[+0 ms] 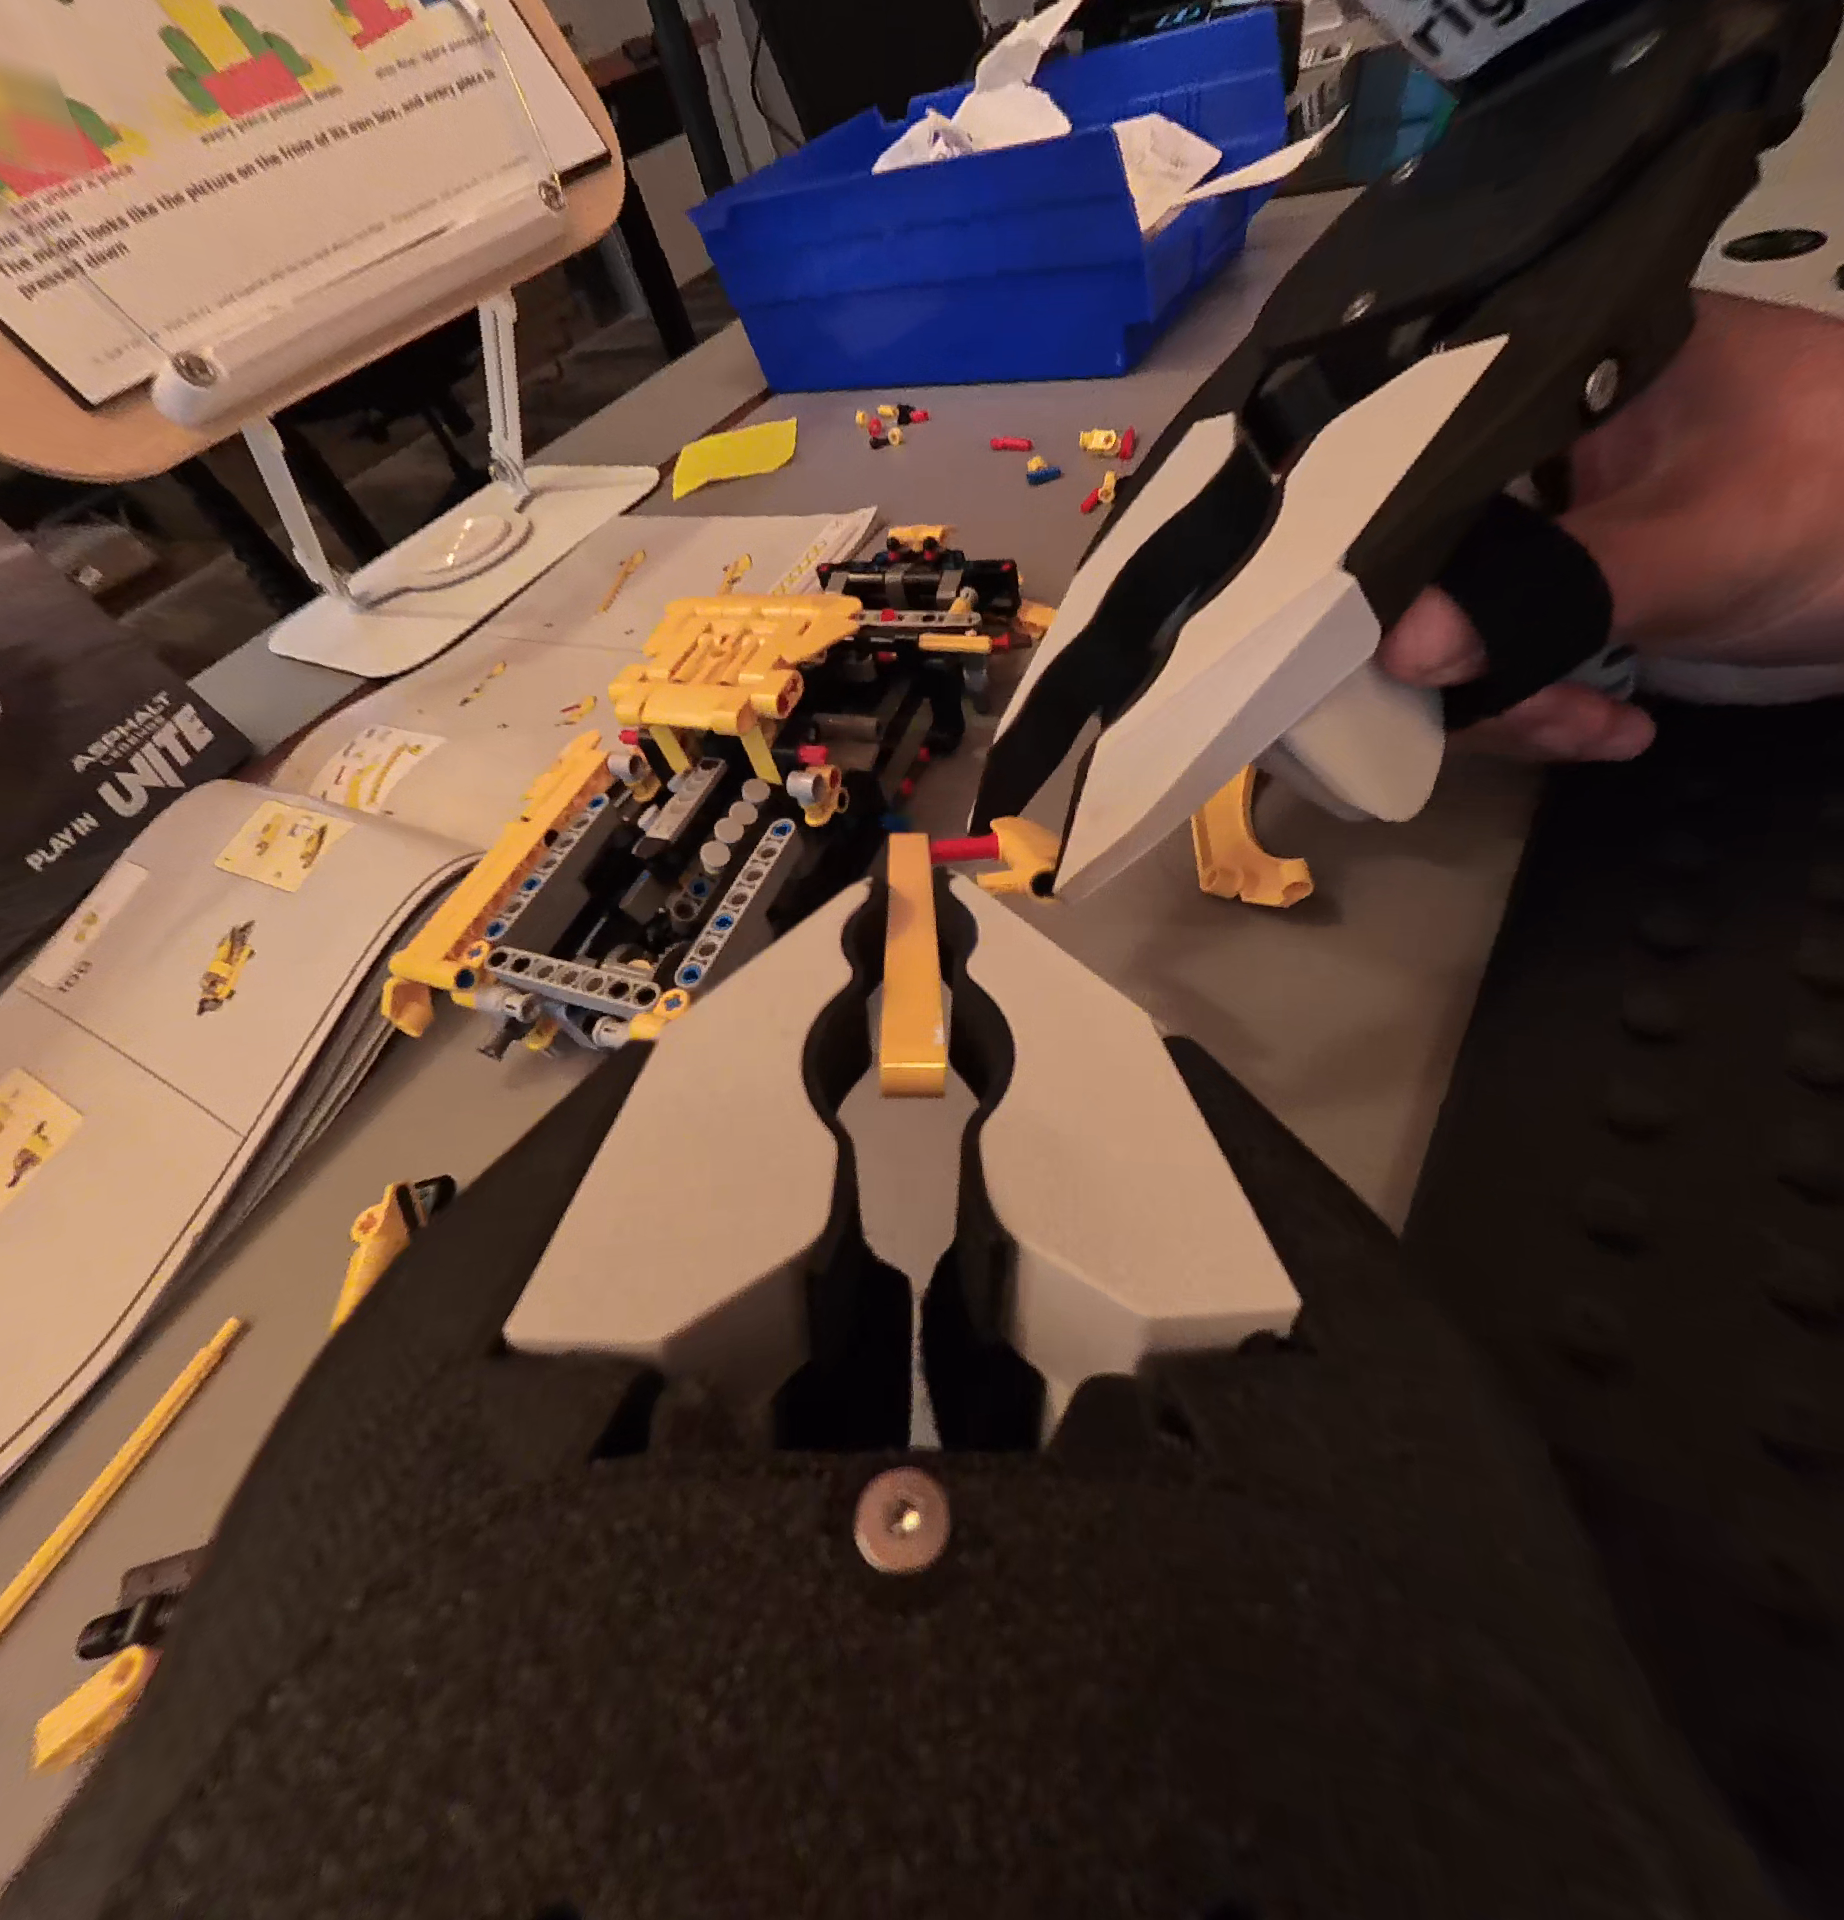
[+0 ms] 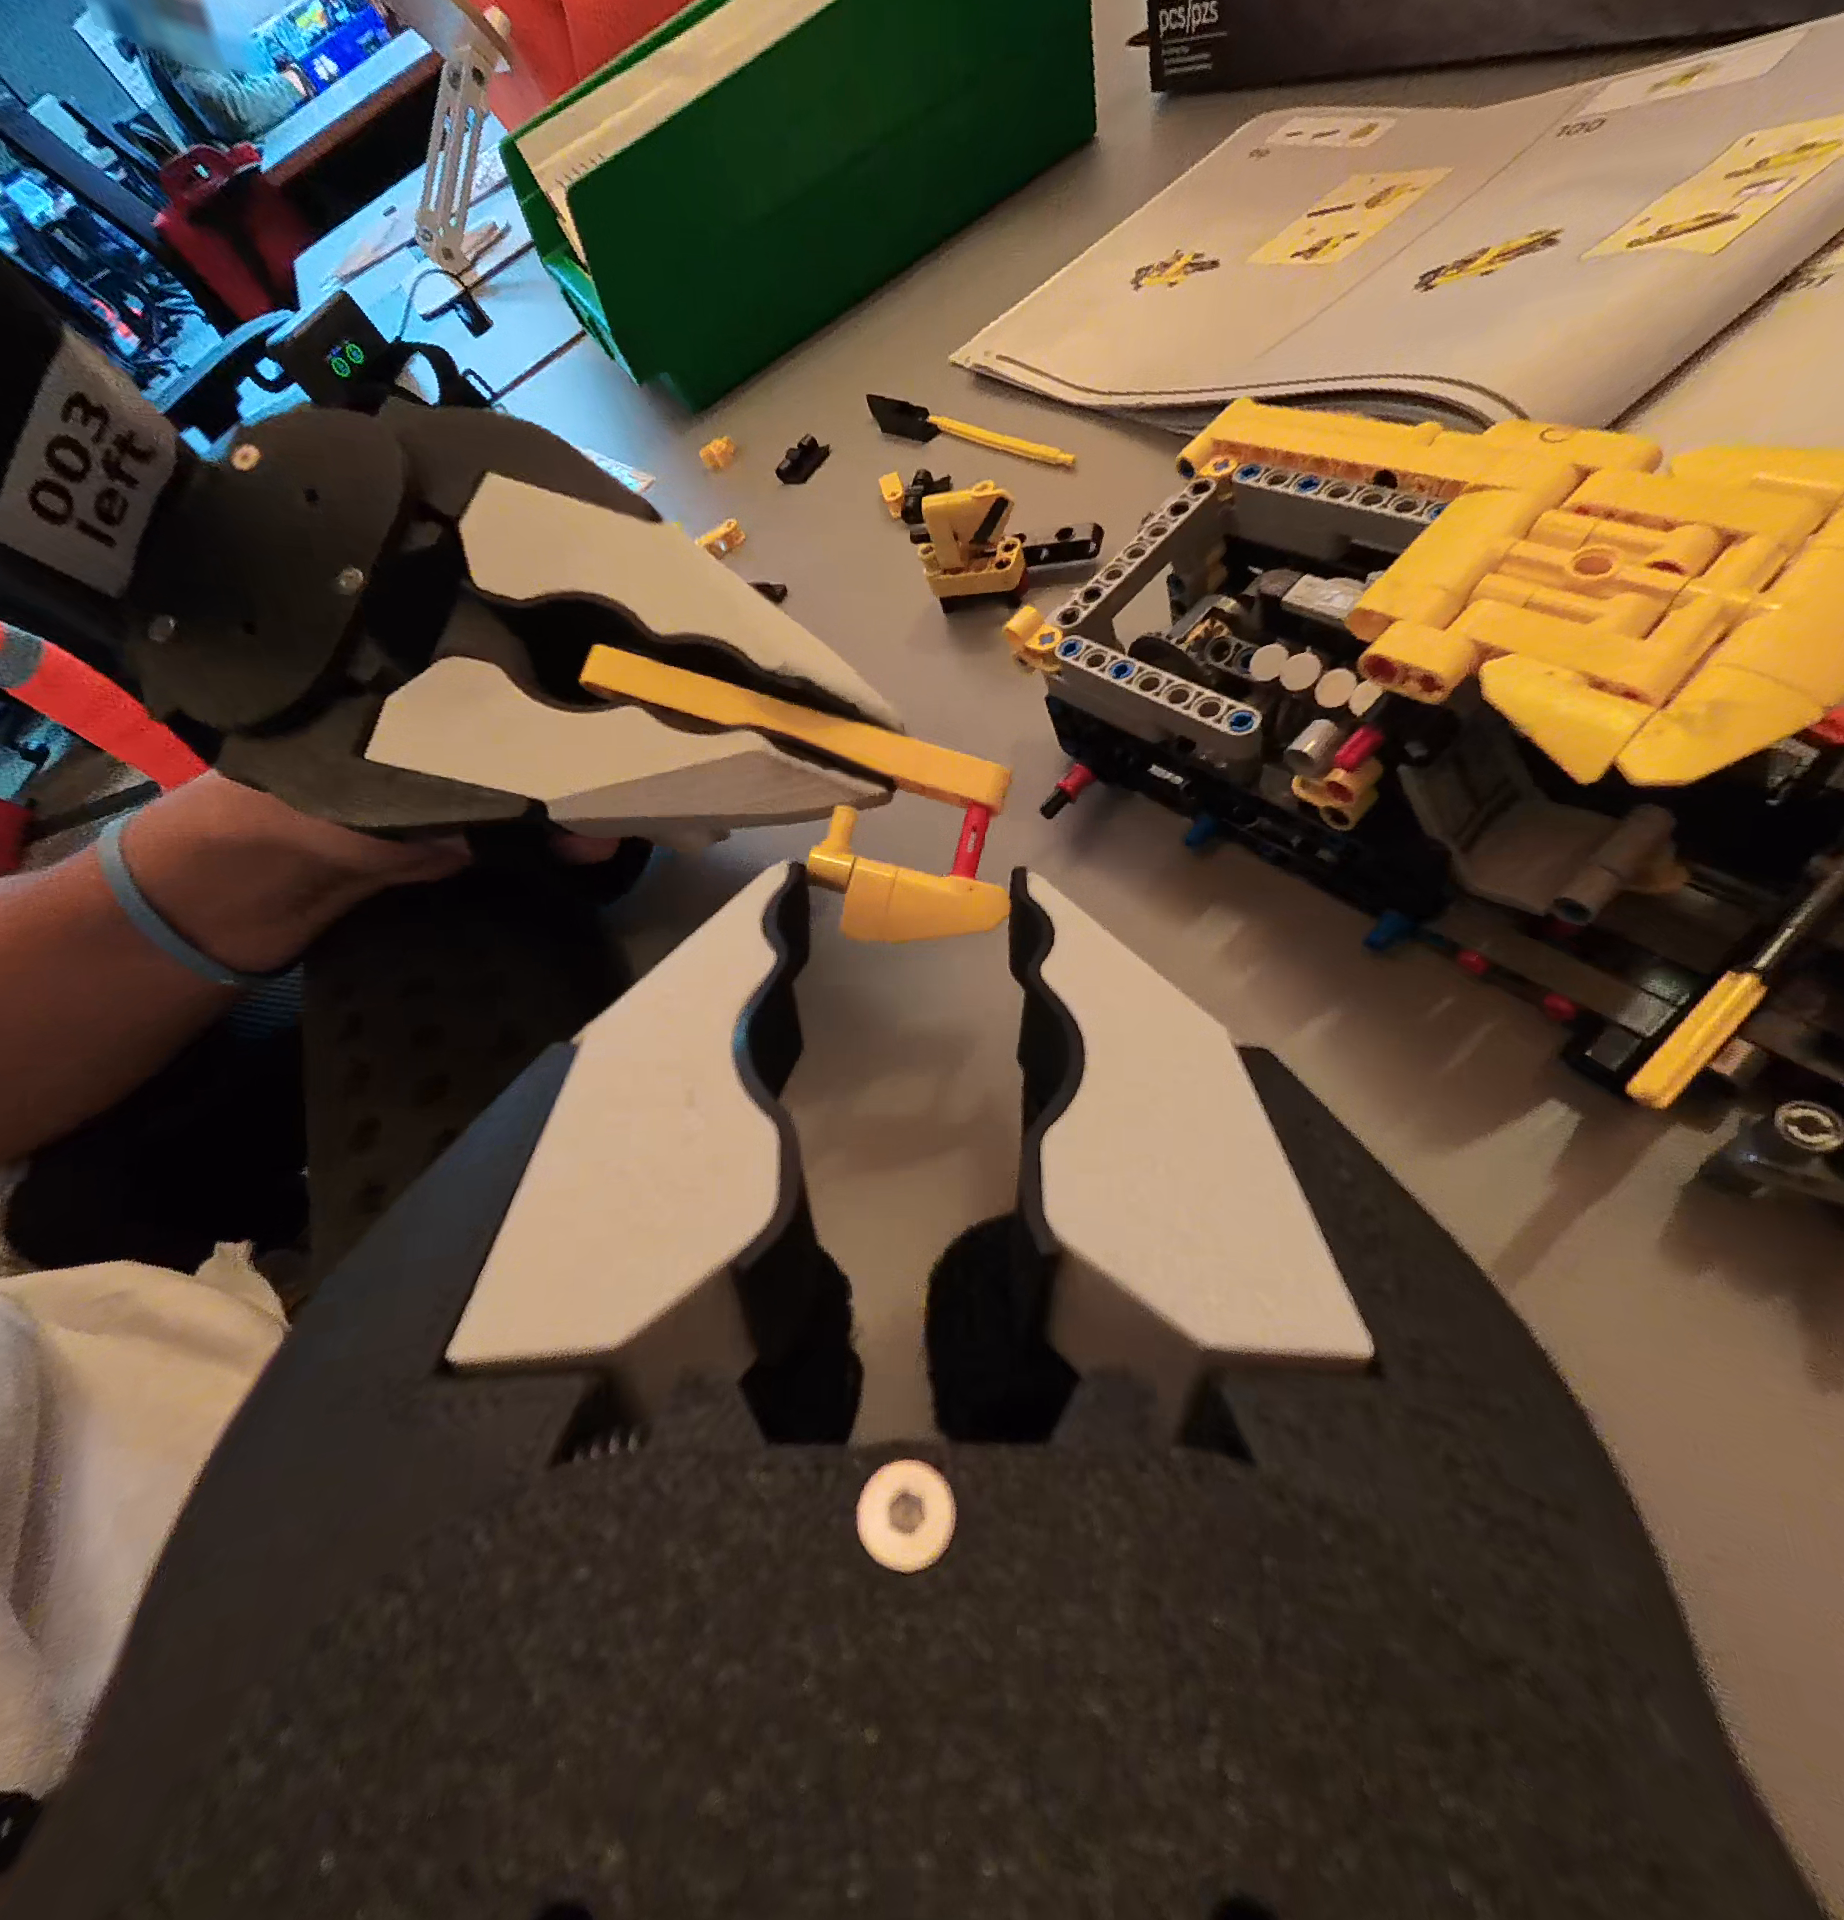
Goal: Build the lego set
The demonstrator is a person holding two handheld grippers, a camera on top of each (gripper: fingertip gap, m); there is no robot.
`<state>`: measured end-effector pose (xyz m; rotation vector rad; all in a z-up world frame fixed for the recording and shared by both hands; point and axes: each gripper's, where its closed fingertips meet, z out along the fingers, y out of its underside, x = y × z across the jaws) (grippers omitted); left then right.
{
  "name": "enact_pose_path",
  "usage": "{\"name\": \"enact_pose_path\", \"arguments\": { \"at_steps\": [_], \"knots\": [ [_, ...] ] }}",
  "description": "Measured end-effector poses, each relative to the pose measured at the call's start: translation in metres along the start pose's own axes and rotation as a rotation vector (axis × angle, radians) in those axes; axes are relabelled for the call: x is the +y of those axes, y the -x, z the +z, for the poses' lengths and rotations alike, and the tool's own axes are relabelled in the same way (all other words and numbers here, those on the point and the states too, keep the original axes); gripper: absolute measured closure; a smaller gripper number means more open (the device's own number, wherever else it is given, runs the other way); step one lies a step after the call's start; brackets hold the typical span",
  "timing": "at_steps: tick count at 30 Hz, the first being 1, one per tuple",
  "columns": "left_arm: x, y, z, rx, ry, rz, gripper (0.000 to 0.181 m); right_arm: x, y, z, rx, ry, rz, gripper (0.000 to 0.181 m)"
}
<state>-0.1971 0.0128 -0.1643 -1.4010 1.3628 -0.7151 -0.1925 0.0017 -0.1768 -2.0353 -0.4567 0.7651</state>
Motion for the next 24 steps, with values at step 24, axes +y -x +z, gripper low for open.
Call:
{"name": "enact_pose_path", "arguments": {
  "at_steps": [24],
  "knots": [
    [0.004, -0.022, 0.004, 0.266, 0.018, -0.335, 0.174, -0.051, -0.002, -0.009, 0.085, -0.243, -0.127, 0.144]
  ]
}}
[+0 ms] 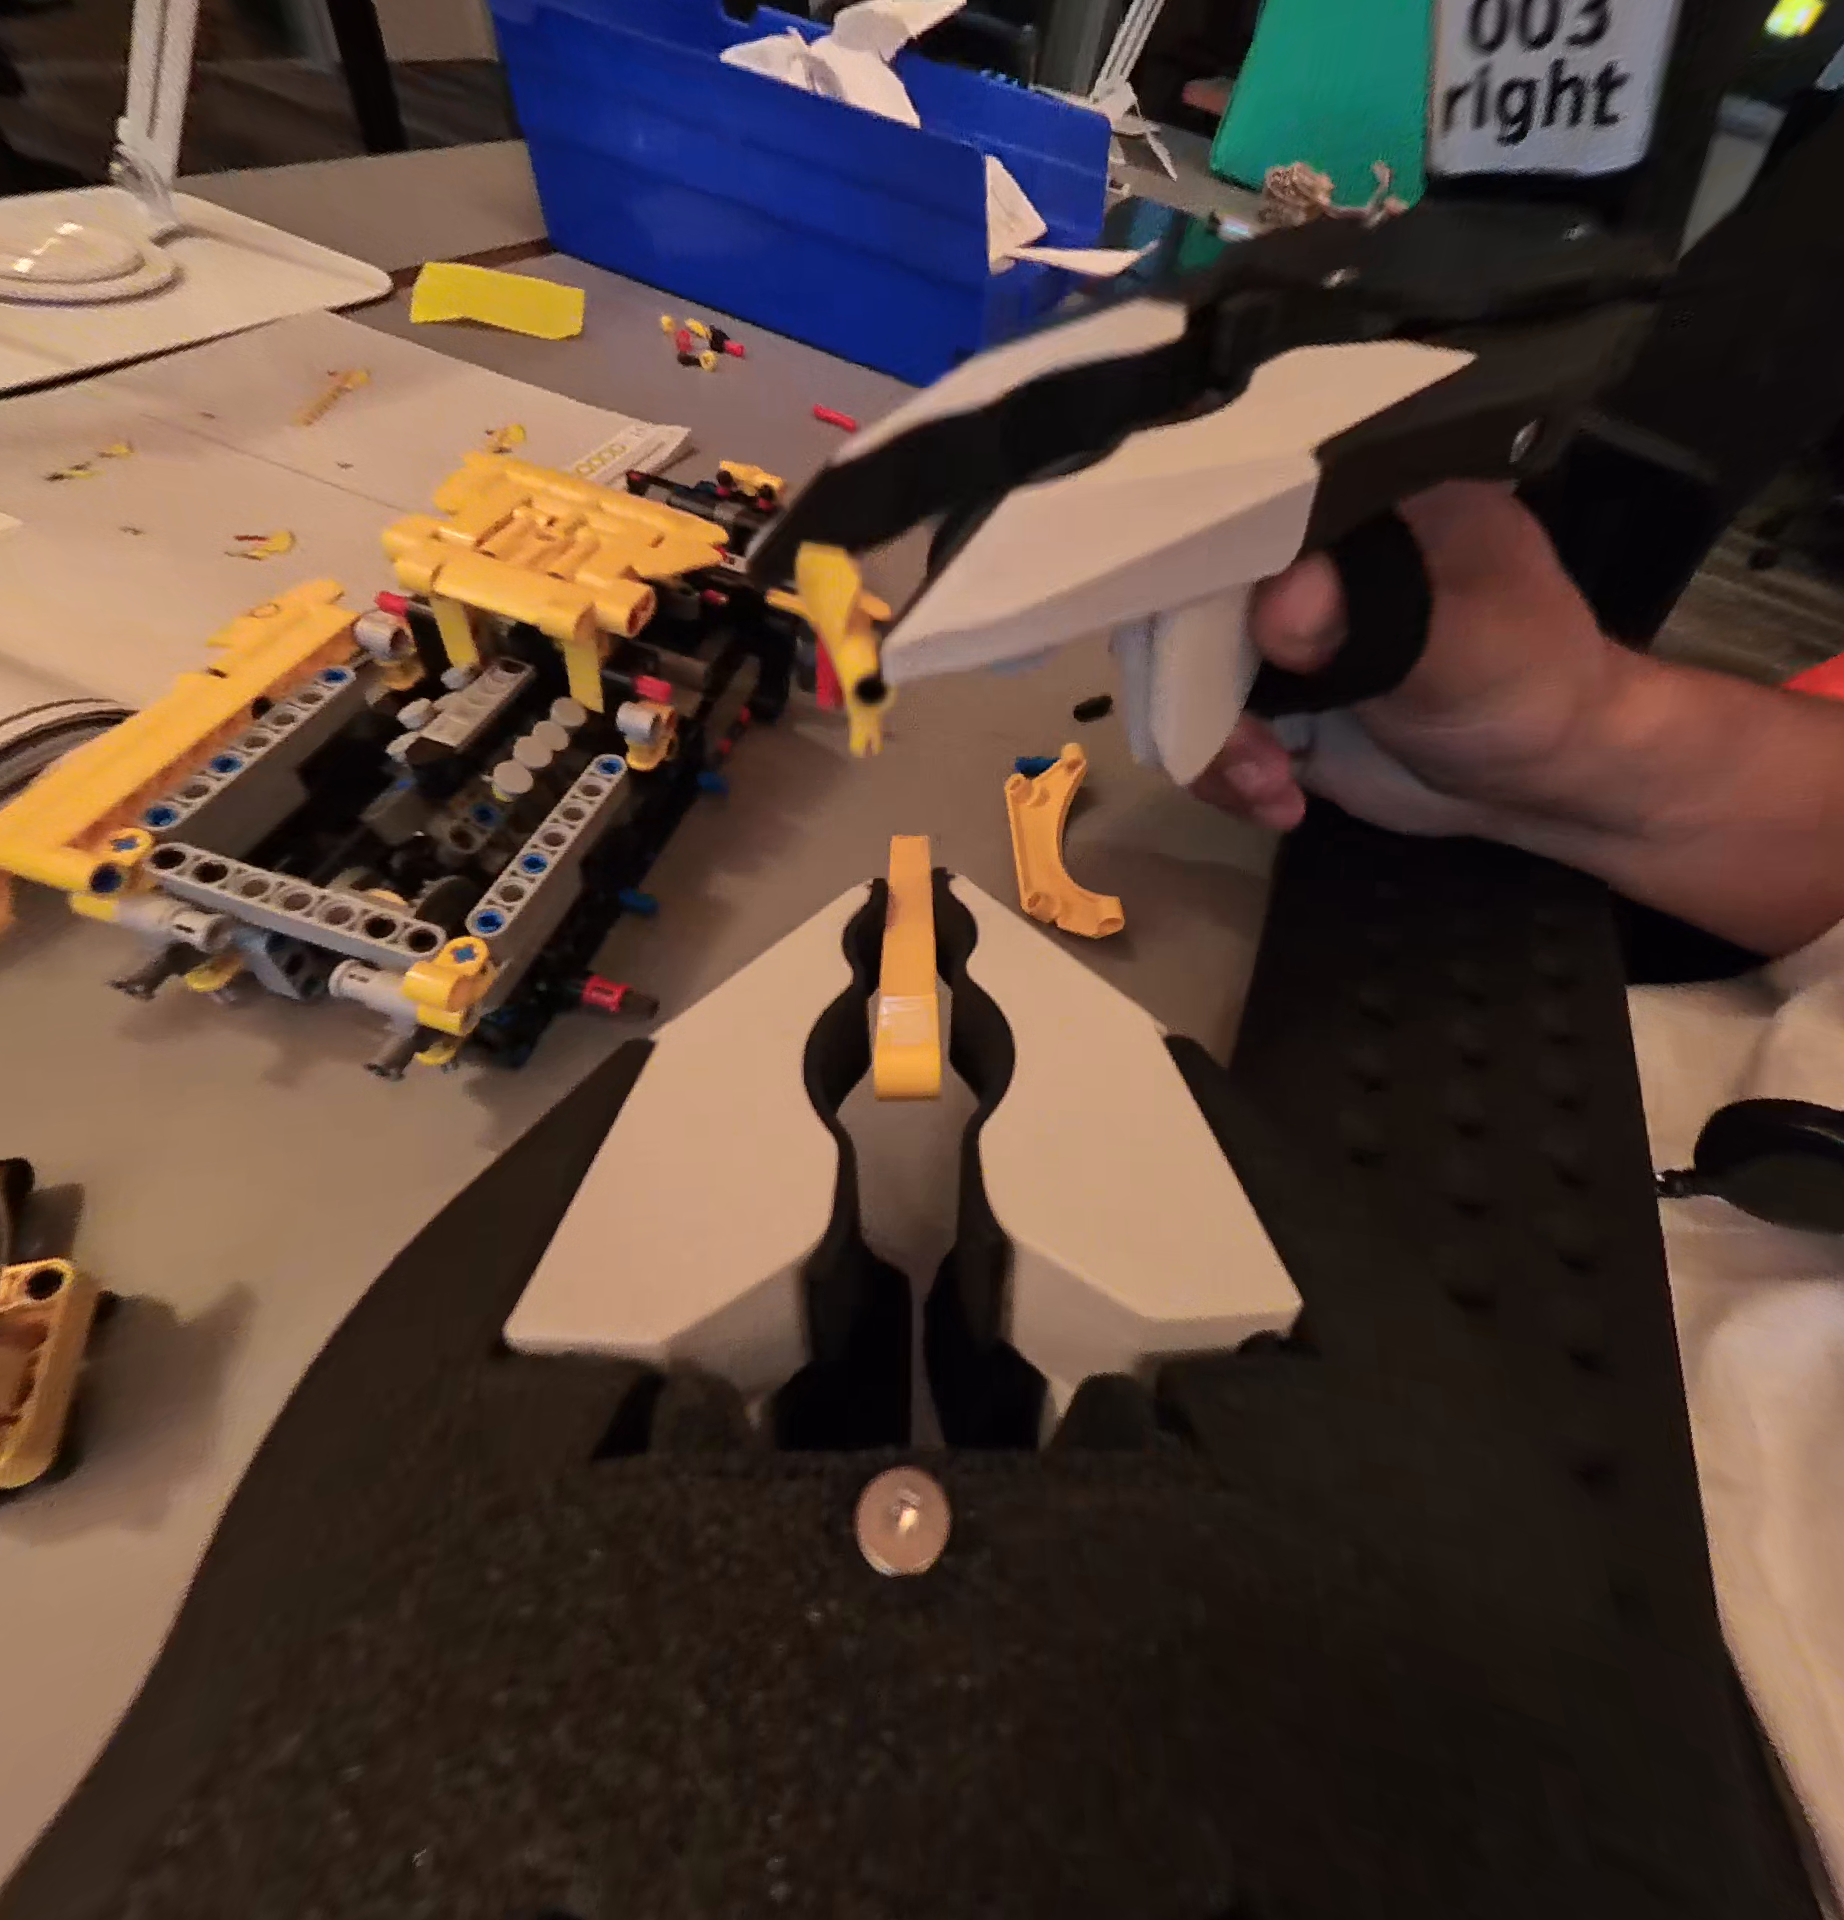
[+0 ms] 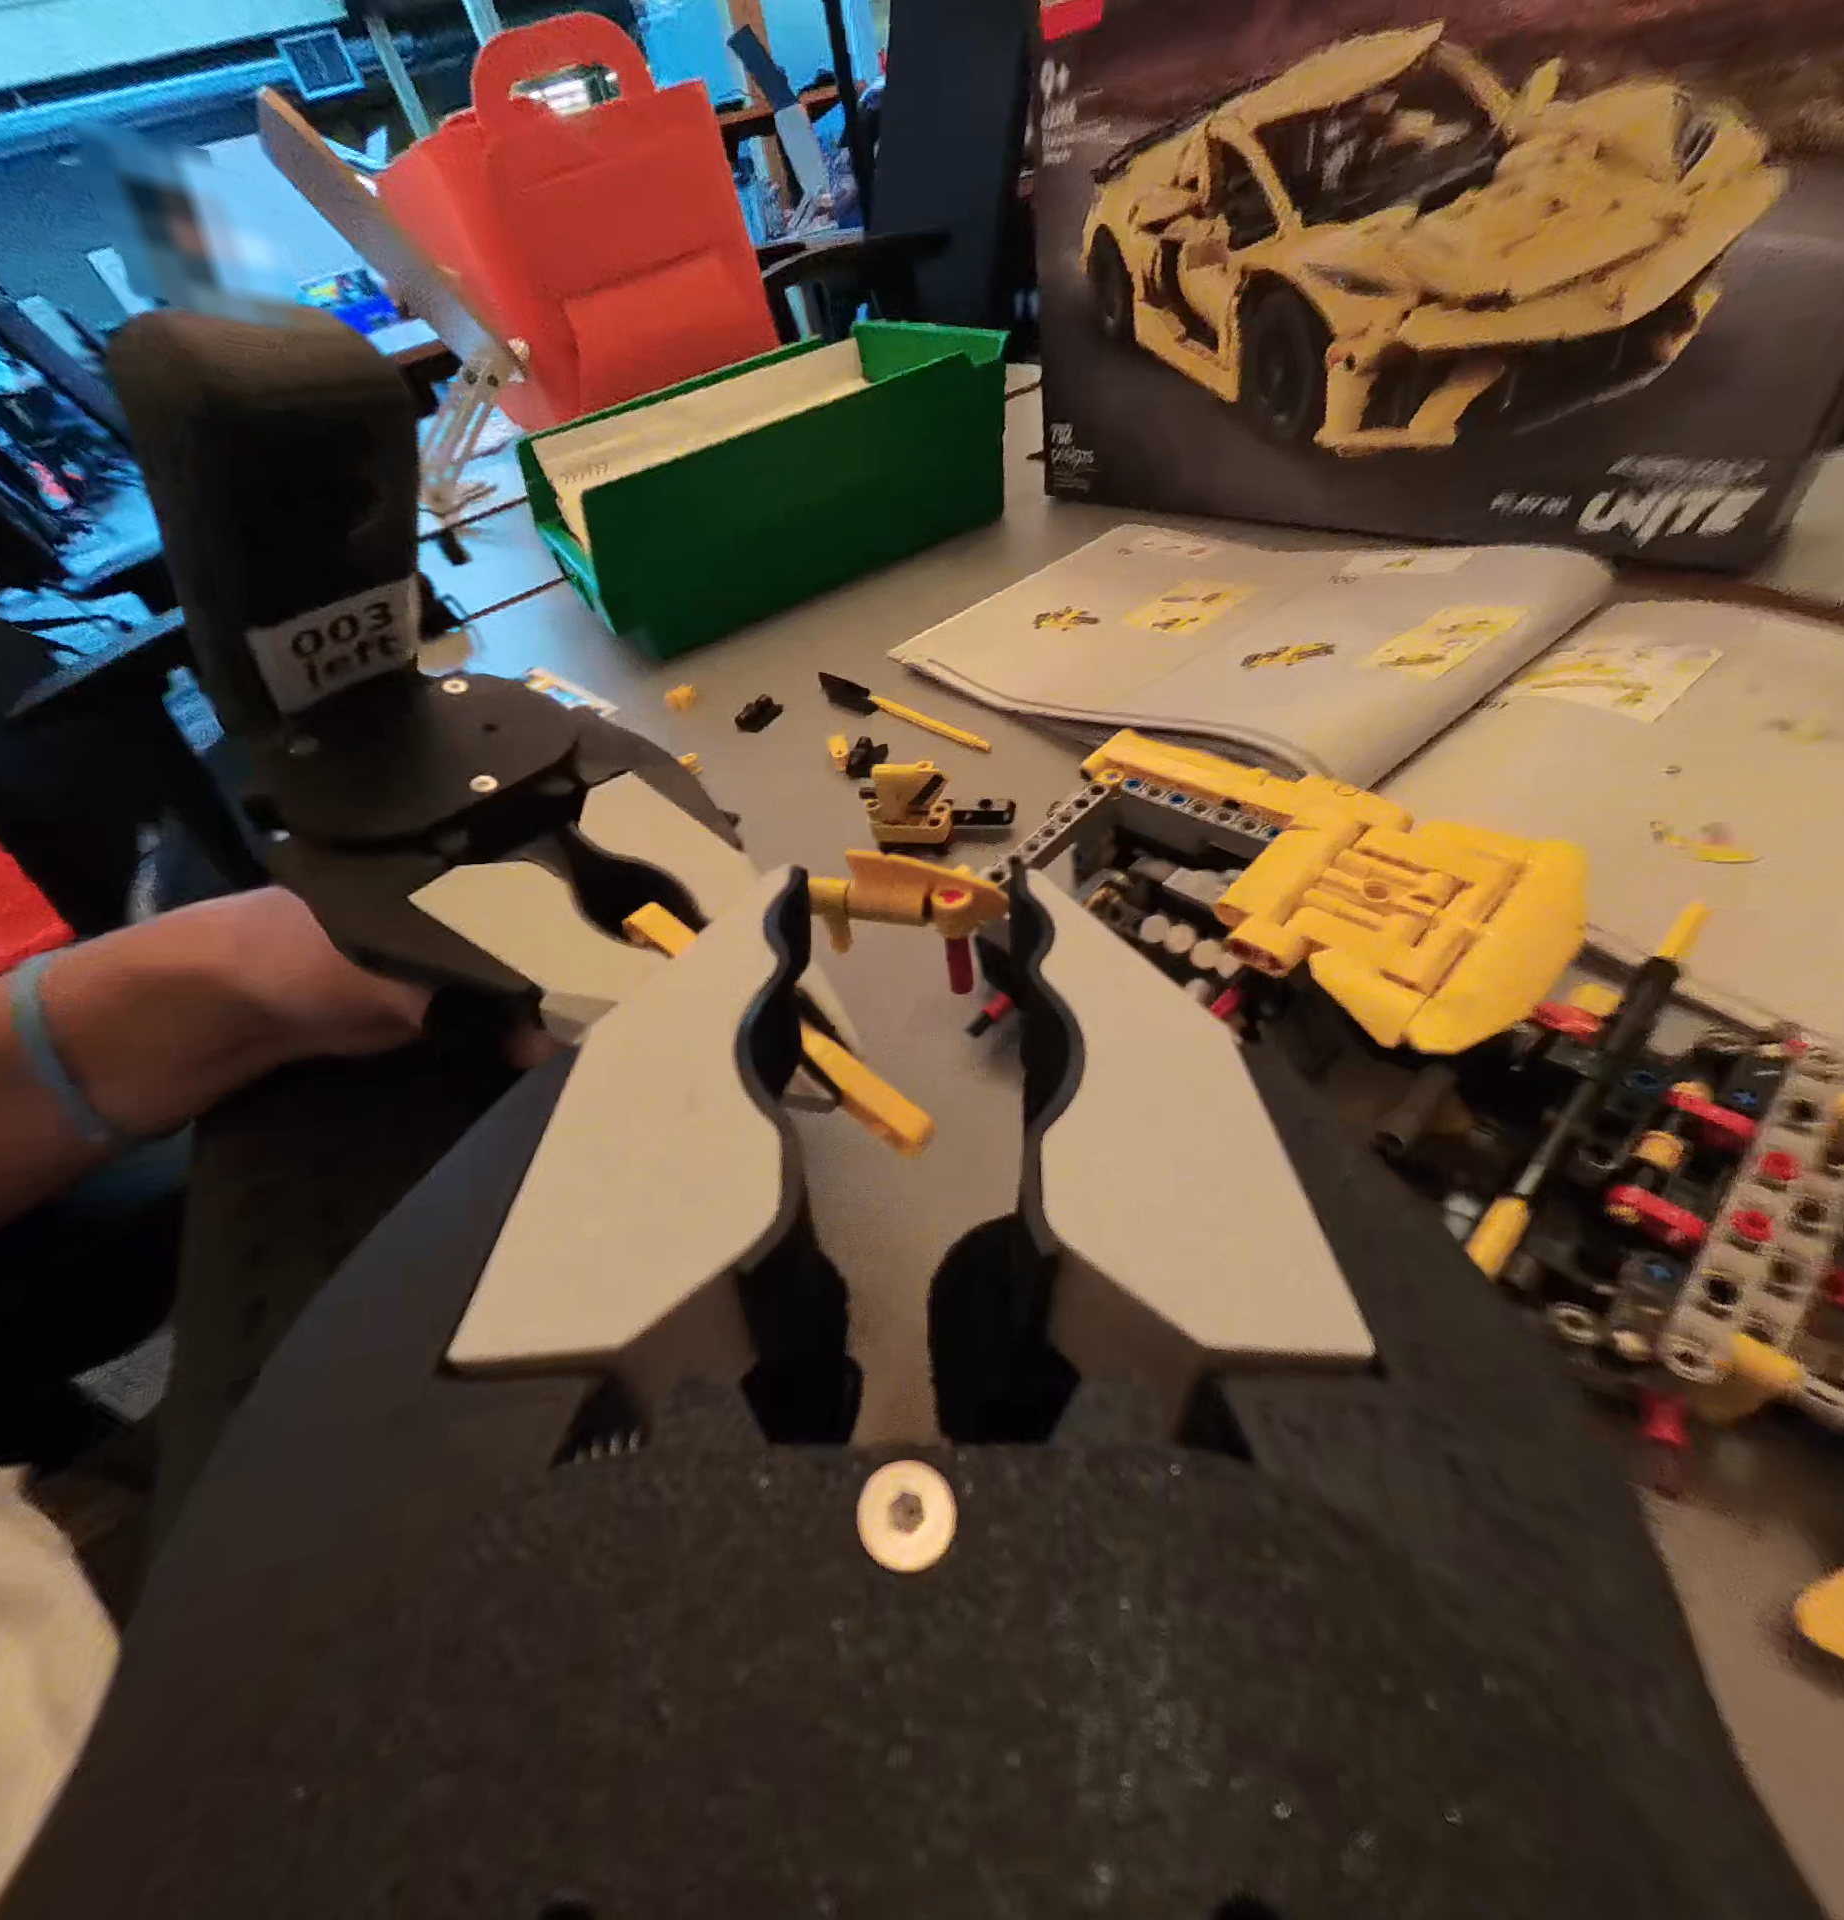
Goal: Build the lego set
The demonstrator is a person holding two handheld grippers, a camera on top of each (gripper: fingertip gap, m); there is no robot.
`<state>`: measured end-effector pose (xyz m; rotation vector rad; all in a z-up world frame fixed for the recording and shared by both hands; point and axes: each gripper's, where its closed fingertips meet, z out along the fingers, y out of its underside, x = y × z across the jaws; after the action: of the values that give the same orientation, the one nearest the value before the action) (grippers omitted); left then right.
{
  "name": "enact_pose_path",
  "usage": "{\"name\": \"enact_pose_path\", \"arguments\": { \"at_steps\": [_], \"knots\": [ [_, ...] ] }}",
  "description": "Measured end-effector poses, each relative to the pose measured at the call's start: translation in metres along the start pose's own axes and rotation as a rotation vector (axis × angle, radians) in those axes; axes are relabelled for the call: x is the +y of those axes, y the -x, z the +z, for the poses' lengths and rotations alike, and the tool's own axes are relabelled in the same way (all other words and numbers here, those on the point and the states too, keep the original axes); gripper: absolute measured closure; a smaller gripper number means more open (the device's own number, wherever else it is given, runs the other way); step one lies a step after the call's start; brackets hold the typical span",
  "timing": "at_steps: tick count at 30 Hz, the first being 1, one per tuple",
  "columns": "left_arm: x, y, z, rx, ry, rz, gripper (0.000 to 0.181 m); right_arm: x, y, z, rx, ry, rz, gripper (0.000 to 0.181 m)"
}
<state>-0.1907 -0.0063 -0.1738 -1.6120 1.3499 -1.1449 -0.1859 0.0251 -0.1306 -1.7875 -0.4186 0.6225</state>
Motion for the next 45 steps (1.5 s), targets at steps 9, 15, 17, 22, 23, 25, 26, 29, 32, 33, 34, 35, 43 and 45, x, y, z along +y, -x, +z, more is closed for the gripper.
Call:
{"name": "enact_pose_path", "arguments": {
  "at_steps": [9, 15, 17, 22, 23, 25, 26, 29, 32, 33, 34, 35, 43, 45],
  "knots": [
    [-0.029, 0.024, -0.024, -0.084, -0.205, -0.136, 0.173, 0.012, 0.013, 0.009, -0.093, 0.032, 0.142, 0.15],
    [-0.014, 0.034, -0.019, -0.199, -0.1, -0.031, 0.174, 0.02, 0.002, 0.0, -0.06, 0.101, 0.123, 0.15],
    [-0.009, 0.044, -0.022, -0.268, -0.074, -0.021, 0.174, 0.041, -0.009, -0.01, 0.001, 0.246, 0.06, 0.15],
    [-0.005, 0.045, -0.019, -0.283, -0.044, 0.001, 0.174, 0.092, -0.019, -0.028, 0.064, 0.54, 0.014, 0.15],
    [-0.004, 0.044, -0.018, -0.279, -0.036, 0.006, 0.174, 0.098, -0.019, -0.029, 0.074, 0.562, 0.009, 0.15],
    [-0.003, 0.043, -0.017, -0.278, -0.03, 0.012, 0.174, 0.107, -0.019, -0.03, 0.079, 0.595, 0.0, 0.149],
    [-0.003, 0.043, -0.017, -0.278, -0.031, 0.014, 0.174, 0.106, -0.019, -0.03, 0.074, 0.591, -0.004, 0.149],
    [-0.003, 0.042, -0.017, -0.268, -0.032, 0.009, 0.174, 0.098, -0.016, -0.035, 0.019, 0.596, -0.057, 0.14],
    [-0.003, 0.04, -0.016, -0.261, -0.033, 0.012, 0.174, 0.089, -0.017, -0.044, -0.053, 0.649, -0.309, 0.139],
    [-0.003, 0.04, -0.016, -0.262, -0.032, 0.016, 0.174, 0.09, -0.017, -0.046, -0.085, 0.674, -0.414, 0.139],
    [-0.003, 0.04, -0.016, -0.262, -0.03, 0.019, 0.174, 0.091, -0.018, -0.046, -0.099, 0.694, -0.502, 0.142],
    [-0.003, 0.04, -0.016, -0.262, -0.028, 0.021, 0.174, 0.092, -0.018, -0.046, -0.136, 0.717, -0.575, 0.146],
    [-0.003, 0.039, -0.016, -0.269, -0.023, 0.037, 0.174, 0.104, -0.024, -0.035, -0.44, 0.906, -0.817, 0.152],
    [-0.002, 0.039, -0.016, -0.271, -0.022, 0.043, 0.174, 0.103, -0.018, -0.033, -0.498, 0.884, -0.863, 0.154]
  ]
}}
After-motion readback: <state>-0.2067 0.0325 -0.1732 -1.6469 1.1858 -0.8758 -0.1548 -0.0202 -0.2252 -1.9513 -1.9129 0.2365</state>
